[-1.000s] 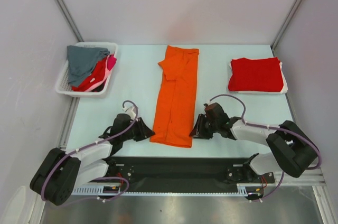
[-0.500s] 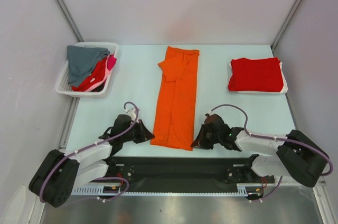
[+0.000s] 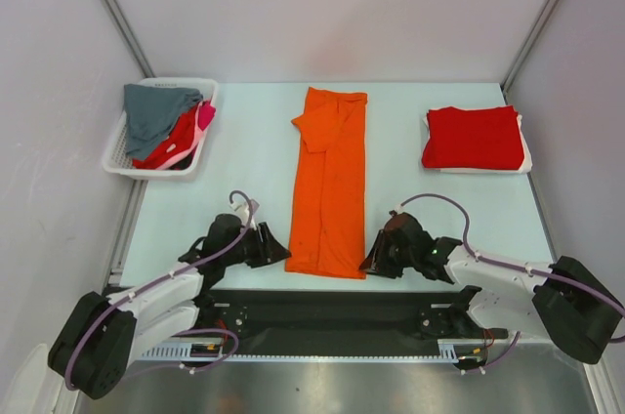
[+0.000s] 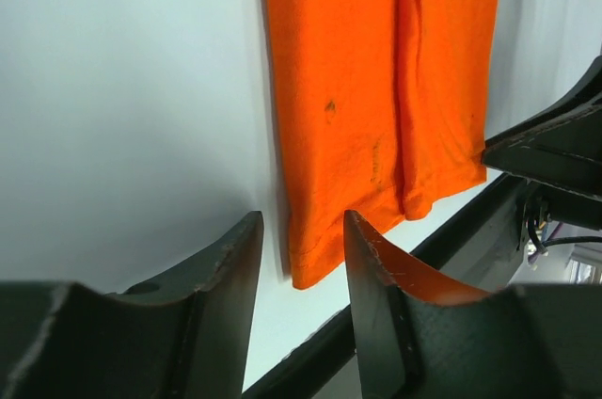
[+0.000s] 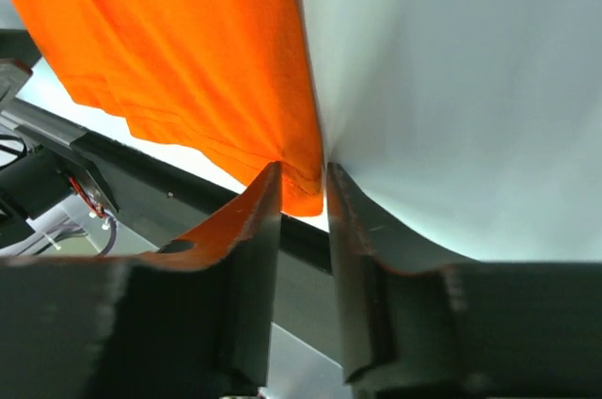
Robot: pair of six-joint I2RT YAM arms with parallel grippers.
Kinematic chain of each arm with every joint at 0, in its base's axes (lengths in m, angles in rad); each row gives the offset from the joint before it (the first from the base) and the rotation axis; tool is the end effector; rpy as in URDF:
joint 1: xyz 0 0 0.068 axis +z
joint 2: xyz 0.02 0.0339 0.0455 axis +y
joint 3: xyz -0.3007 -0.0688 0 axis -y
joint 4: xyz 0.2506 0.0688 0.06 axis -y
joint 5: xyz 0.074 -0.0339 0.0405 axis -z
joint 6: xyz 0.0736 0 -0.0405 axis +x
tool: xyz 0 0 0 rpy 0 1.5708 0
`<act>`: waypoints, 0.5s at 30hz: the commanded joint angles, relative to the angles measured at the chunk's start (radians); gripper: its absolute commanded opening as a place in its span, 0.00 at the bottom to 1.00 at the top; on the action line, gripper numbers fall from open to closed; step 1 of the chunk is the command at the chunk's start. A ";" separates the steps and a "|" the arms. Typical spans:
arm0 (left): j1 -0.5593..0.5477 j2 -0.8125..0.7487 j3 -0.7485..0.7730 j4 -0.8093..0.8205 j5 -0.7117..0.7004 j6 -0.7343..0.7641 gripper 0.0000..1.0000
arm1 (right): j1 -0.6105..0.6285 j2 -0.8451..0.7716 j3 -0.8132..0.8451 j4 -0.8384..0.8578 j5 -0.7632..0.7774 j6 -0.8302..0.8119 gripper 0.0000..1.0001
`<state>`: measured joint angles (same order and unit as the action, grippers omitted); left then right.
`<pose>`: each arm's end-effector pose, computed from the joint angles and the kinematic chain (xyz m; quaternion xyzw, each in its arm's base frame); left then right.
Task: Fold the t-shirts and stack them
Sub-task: Fold the tshirt
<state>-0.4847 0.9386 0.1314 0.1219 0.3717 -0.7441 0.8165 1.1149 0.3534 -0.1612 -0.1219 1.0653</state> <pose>0.1374 -0.1026 0.1263 -0.0364 0.8908 -0.3792 0.2478 0.1299 0.1513 0.1368 0.0982 0.9413 0.2908 0.1406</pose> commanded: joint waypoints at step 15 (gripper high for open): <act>-0.063 0.045 -0.033 -0.065 -0.002 -0.009 0.15 | 0.029 0.056 -0.008 -0.003 -0.007 -0.044 0.15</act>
<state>-0.5346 0.9768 0.1265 0.1242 0.3706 -0.7620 0.8371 1.1458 0.3538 -0.1211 -0.1375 1.0527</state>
